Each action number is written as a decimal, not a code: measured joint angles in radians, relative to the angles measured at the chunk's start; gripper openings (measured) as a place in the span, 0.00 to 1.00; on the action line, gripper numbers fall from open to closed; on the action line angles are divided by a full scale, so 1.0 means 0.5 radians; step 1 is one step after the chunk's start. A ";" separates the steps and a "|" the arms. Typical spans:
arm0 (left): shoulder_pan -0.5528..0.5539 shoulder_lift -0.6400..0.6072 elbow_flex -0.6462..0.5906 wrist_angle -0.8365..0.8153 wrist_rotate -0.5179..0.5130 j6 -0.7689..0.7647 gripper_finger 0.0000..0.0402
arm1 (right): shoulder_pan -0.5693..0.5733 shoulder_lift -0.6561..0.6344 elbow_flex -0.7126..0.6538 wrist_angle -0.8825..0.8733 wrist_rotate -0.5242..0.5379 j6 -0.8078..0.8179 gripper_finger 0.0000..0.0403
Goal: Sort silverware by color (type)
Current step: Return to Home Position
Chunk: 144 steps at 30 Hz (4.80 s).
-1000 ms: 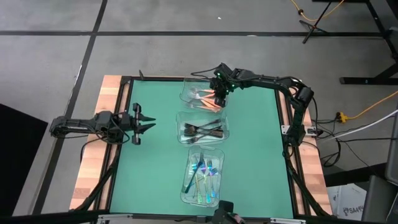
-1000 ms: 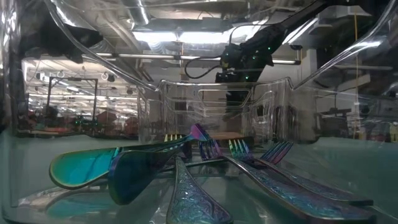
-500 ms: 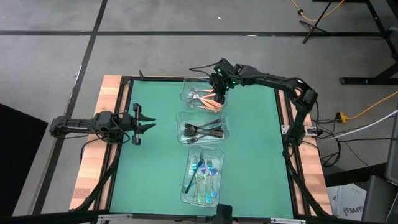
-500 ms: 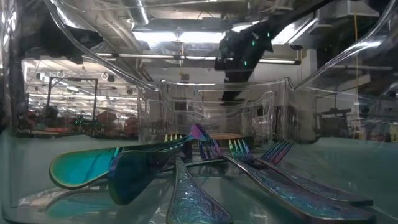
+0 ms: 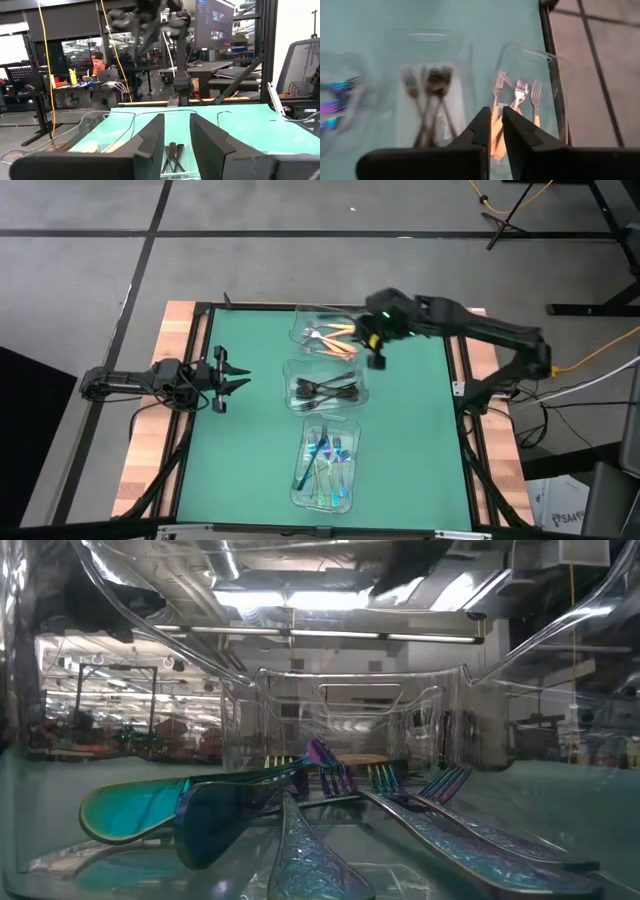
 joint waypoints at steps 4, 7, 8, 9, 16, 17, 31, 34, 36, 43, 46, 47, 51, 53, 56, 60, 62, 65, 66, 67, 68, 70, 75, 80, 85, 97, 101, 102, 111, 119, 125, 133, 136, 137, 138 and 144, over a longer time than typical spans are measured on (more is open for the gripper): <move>0.000 0.000 0.000 0.001 0.001 0.000 0.22 | 0.232 -0.206 0.000 -0.175 0.128 0.016 0.04; 0.000 0.000 0.000 0.001 0.000 0.000 0.22 | 0.369 -0.350 -0.018 -0.261 0.134 0.022 0.01; 0.000 0.000 0.000 0.001 0.000 0.000 0.22 | 0.406 -0.407 -0.046 -0.264 0.134 0.045 0.01; 0.000 0.000 0.000 0.000 0.001 0.000 0.22 | 0.433 -0.456 -0.088 -0.262 0.133 0.061 0.00; 0.000 0.000 0.000 0.001 0.000 0.000 0.22 | 0.496 -0.916 -0.664 -0.071 0.220 0.234 0.01; 0.000 0.000 0.000 0.000 0.001 0.000 0.22 | 0.496 -0.995 -0.777 -0.006 0.224 0.259 0.01; 0.000 0.000 0.000 -0.001 0.001 0.000 0.21 | 0.494 -2.240 -2.095 0.623 0.218 0.597 0.01; 0.000 0.000 0.000 0.000 0.001 0.000 0.21 | 0.494 -2.503 -2.220 0.707 0.219 0.629 0.01; 0.000 0.000 0.000 0.000 0.001 0.000 0.21 | 0.494 -2.659 -2.265 0.728 0.218 0.630 0.01; 0.000 0.000 0.000 0.000 0.000 0.000 0.21 | 0.494 -3.022 -2.351 0.983 0.139 0.627 0.01; 0.000 0.000 0.000 0.000 0.001 0.000 0.21 | 0.494 -3.015 -2.379 0.989 0.133 0.628 0.01; 0.000 0.000 0.000 0.000 0.000 0.000 0.21 | 0.494 -3.003 -2.382 1.023 0.133 0.627 0.01; -0.001 0.000 0.000 0.000 -0.001 0.000 0.21 | 0.494 -3.008 -2.502 1.155 0.125 0.621 0.01; -0.001 0.000 0.000 0.000 -0.001 0.001 0.21 | 0.494 -3.017 -2.571 1.340 0.090 0.623 0.01; -0.001 0.000 0.000 -0.001 0.000 0.000 0.21 | 0.494 -3.016 -2.687 1.451 0.061 0.621 0.01; -0.002 0.000 0.000 0.001 -0.005 0.000 0.21 | 0.494 -3.017 -2.801 1.576 0.058 0.622 0.01; -0.002 0.000 0.000 -0.001 -0.005 0.001 0.21 | 0.494 -3.016 -2.858 1.605 0.058 0.626 0.01; -0.002 0.000 0.000 -0.001 -0.005 0.000 0.21 | 0.494 -3.017 -2.919 1.631 0.058 0.627 0.01; -0.002 0.000 0.000 0.000 -0.005 0.001 0.21 | 0.494 -3.017 -2.940 1.627 0.058 0.629 0.01; -0.002 0.000 0.000 0.000 -0.005 0.000 0.21 | 0.494 -3.016 -2.959 1.618 0.059 0.632 0.01; -0.002 0.000 0.000 -0.001 -0.005 0.001 0.21 | 0.494 -3.016 -2.974 1.617 0.059 0.637 0.01; -0.002 0.000 0.000 -0.001 -0.005 0.000 0.21 | 0.494 -3.017 -3.007 1.628 0.079 0.638 0.01; -0.002 0.000 0.000 0.000 -0.005 0.000 0.21 | 0.494 -3.017 -3.079 1.630 0.089 0.640 0.01; -0.001 0.000 0.000 -0.001 -0.005 0.000 0.21 | 0.494 -3.014 -3.096 1.649 0.083 0.632 0.01; -0.002 0.001 0.000 0.000 -0.005 0.001 0.21 | 0.494 -3.009 -3.096 1.646 0.094 0.632 0.01; -0.002 0.001 0.000 0.000 -0.006 0.001 0.21 | 0.494 -2.998 -3.096 1.640 0.095 0.629 0.01; -0.002 0.001 0.000 0.000 -0.006 0.000 0.21 | 0.494 -2.998 -3.096 1.639 0.095 0.628 0.01; -0.002 0.000 0.000 0.000 -0.006 0.000 0.21 | 0.494 -2.998 -3.096 1.639 0.095 0.628 0.01; -0.002 0.001 0.000 0.000 -0.006 0.000 0.21 | 0.494 -2.998 -3.096 1.637 0.095 0.628 0.01; -0.002 0.001 0.000 -0.001 -0.006 0.000 0.21 | 0.494 -2.998 -3.096 1.637 0.095 0.628 0.01; -0.001 0.001 0.000 0.000 -0.006 0.000 0.22 | 0.494 -2.998 -3.096 1.637 0.095 0.628 0.01; -0.001 0.001 0.000 0.000 -0.006 0.000 0.22 | 0.494 -2.998 -3.097 1.636 0.095 0.628 0.01; -0.002 0.000 0.000 0.000 -0.006 0.000 0.22 | 0.494 -2.998 -3.097 1.636 0.095 0.628 0.01; -0.001 0.001 0.000 0.000 -0.006 0.000 0.22 | 0.494 -2.998 -3.097 1.636 0.095 0.628 0.01; -0.002 0.001 0.000 0.000 -0.005 0.001 0.22 | 0.494 -2.998 -3.097 1.636 0.095 0.628 0.01; -0.002 0.000 0.000 0.000 -0.006 0.000 0.22 | 0.494 -2.998 -3.097 1.635 0.095 0.628 0.01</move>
